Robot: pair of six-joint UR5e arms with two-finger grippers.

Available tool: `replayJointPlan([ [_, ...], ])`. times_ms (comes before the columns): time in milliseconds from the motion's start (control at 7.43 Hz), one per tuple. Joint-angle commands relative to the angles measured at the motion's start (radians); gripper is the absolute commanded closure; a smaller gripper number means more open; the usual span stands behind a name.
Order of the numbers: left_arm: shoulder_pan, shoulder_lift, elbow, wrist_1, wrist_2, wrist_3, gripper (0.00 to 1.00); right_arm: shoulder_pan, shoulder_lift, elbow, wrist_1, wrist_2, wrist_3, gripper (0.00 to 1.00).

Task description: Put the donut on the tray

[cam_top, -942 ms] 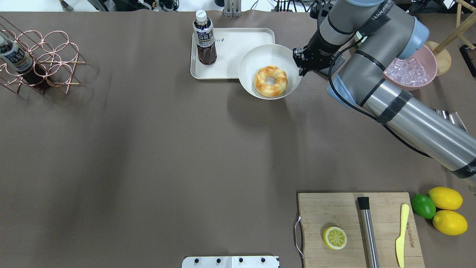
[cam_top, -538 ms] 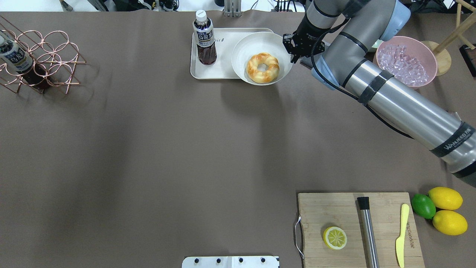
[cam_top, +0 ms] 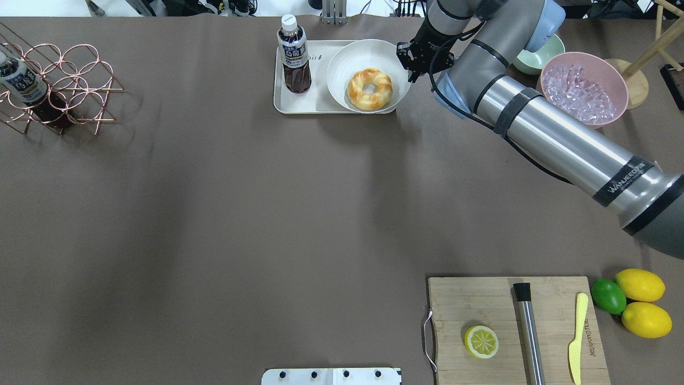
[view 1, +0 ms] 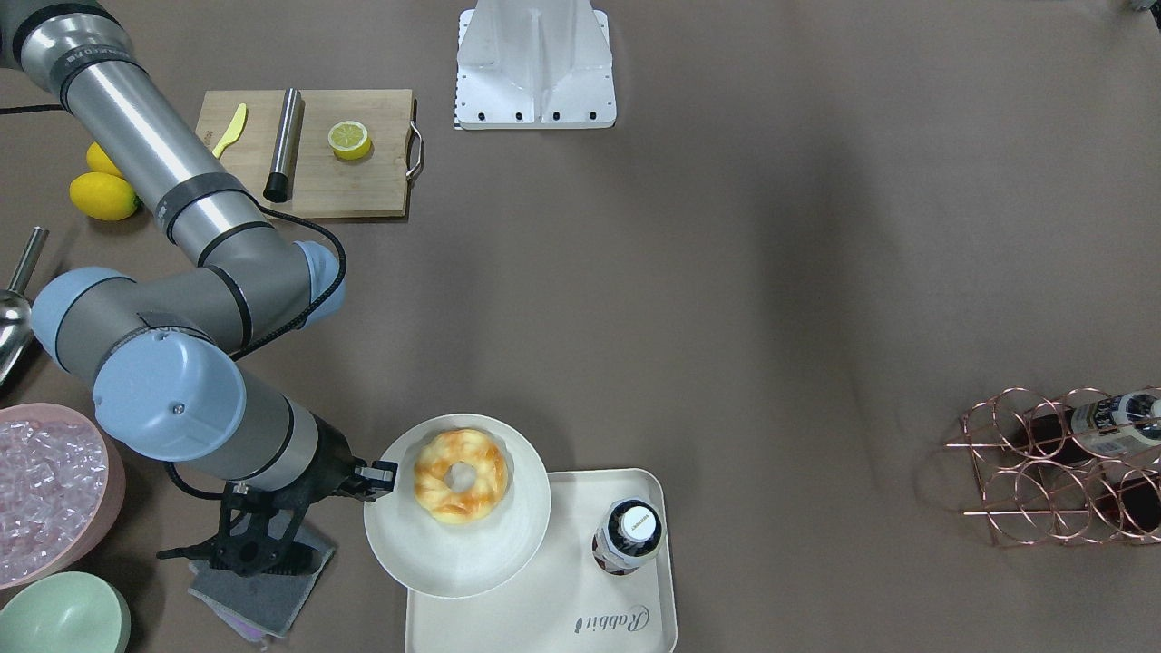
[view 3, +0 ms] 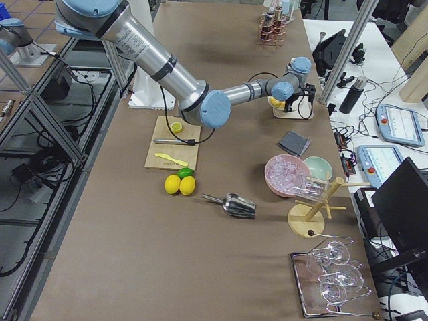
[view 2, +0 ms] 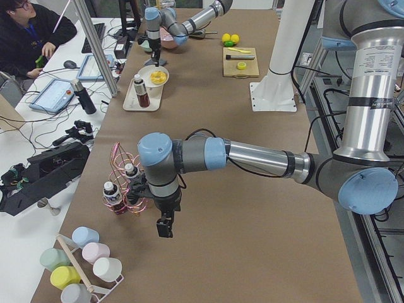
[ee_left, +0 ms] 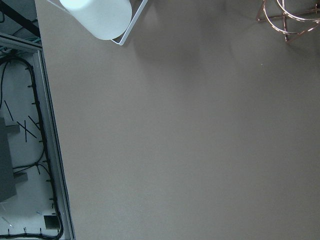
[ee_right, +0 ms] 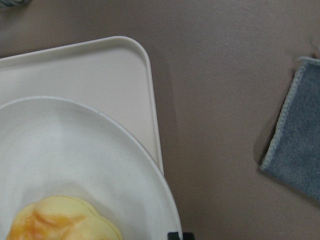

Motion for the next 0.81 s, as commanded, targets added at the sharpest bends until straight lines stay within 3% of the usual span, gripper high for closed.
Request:
replayJointPlan([
  [0, 0.004, -0.008, 0.002, 0.0, 0.001, -0.001, 0.02, -0.027, 0.064, -0.086, 0.043, -0.032, 0.002, 1.0],
  [269, 0.004, -0.025, 0.017, 0.0, 0.001, -0.001, 0.02, -0.027, 0.066, -0.137, 0.117, -0.045, 0.003, 1.0],
  [673, 0.004, -0.045, 0.034, 0.0, 0.001, -0.001, 0.02, -0.028, 0.078, -0.157, 0.14, -0.065, 0.005, 1.0],
])
